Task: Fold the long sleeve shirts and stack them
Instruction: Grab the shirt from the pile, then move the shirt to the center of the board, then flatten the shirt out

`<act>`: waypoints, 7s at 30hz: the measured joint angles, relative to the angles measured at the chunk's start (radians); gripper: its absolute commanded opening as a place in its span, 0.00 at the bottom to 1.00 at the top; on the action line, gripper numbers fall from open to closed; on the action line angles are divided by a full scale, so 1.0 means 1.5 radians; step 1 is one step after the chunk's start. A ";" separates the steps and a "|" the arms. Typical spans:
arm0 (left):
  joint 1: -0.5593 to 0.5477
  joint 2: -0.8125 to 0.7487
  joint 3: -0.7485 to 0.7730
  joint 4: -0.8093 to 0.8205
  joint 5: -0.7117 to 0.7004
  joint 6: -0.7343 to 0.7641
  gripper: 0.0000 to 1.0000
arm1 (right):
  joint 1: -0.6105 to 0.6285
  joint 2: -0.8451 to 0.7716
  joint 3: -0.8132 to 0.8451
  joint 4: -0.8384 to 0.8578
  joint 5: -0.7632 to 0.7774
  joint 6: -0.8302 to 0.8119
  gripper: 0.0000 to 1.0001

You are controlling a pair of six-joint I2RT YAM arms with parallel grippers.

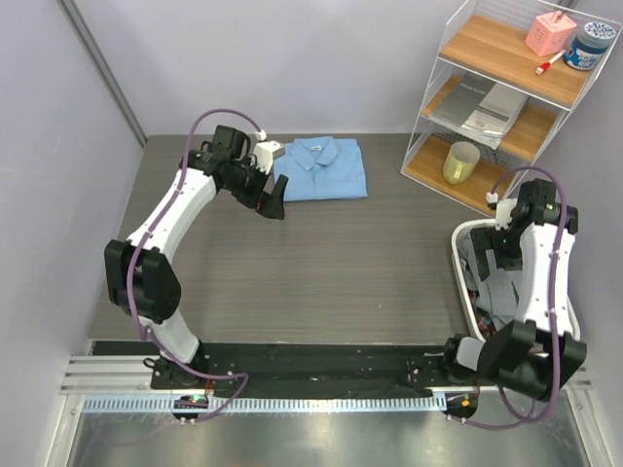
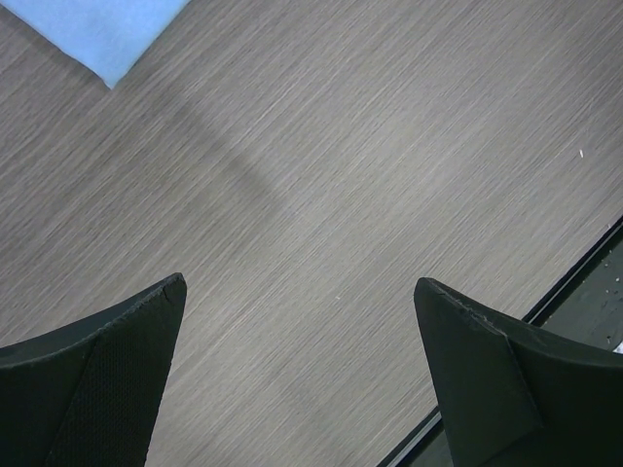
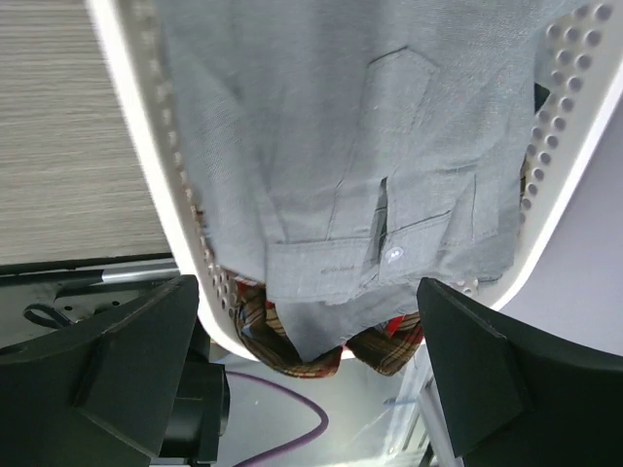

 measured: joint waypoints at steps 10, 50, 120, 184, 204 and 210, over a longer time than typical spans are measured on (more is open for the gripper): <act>0.000 0.005 0.000 -0.013 0.000 0.030 1.00 | -0.065 0.226 0.067 0.044 -0.028 0.008 1.00; 0.067 0.015 0.037 0.016 0.075 -0.066 1.00 | -0.027 0.046 0.437 0.063 -0.430 0.143 0.01; 0.548 -0.154 -0.299 -0.149 0.205 0.105 0.95 | 0.918 0.661 0.319 0.474 -0.236 0.038 0.01; 0.320 -0.122 -0.061 -0.243 0.114 0.363 0.00 | 0.307 0.122 0.089 0.293 -0.431 0.243 0.01; -0.008 -0.121 -0.256 -0.048 0.082 0.245 0.68 | 0.266 0.147 0.032 0.185 -0.397 0.009 0.01; 0.003 -0.023 -0.273 0.086 -0.048 0.218 0.68 | 0.266 0.126 0.006 0.140 -0.394 -0.065 0.01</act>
